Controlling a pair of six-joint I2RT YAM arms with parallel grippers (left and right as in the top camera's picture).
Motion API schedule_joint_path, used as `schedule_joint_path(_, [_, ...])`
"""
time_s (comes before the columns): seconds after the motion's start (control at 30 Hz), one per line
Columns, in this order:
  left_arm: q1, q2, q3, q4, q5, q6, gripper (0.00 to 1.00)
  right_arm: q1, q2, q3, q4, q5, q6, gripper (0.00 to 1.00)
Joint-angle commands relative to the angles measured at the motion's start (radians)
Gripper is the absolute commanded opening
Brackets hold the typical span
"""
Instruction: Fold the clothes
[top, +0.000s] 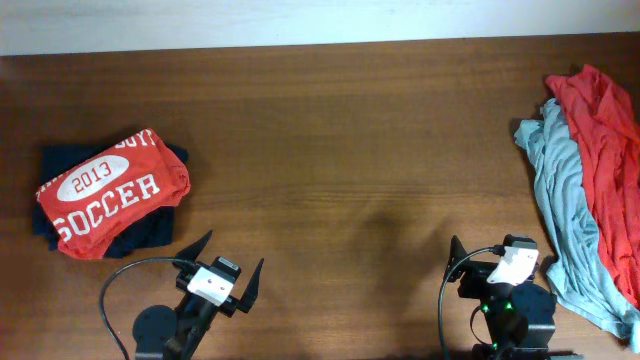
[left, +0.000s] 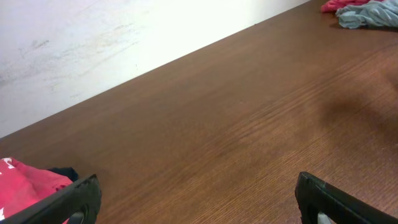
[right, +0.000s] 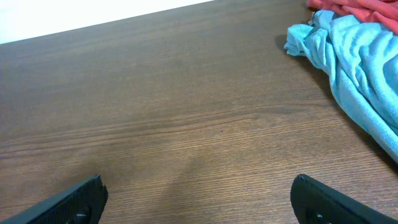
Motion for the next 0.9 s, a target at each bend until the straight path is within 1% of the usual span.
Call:
schedule_joint_path(0.0, [-0.004, -0.008, -0.01, 0.001, 0.008, -0.006, 0.99, -0.007, -0.01, -0.007, 0.003, -0.006, -0.003, 0.99])
schedule_joint_path(0.47, [-0.004, -0.008, -0.01, 0.001, 0.008, -0.006, 0.99, -0.007, -0.01, -0.007, 0.023, -0.029, -0.003, 0.99])
schedule_joint_path(0.5, [-0.004, -0.008, -0.01, 0.001, 0.005, -0.005, 0.99, -0.007, -0.01, -0.007, 0.027, -0.072, -0.003, 0.99])
schedule_joint_path(0.6, [-0.004, -0.008, -0.01, 0.001, -0.067, -0.005, 0.99, -0.007, -0.01, -0.007, 0.03, -0.316, -0.003, 0.99])
schedule_joint_path(0.7, [-0.004, -0.008, -0.01, 0.037, -0.034, -0.006, 0.99, -0.007, -0.01, -0.007, 0.031, -0.504, -0.003, 0.99])
schedule_joint_path(0.87, [-0.004, -0.008, -0.01, 0.016, -0.002, -0.006, 0.99, -0.007, -0.01, -0.007, 0.045, -0.623, -0.003, 0.99])
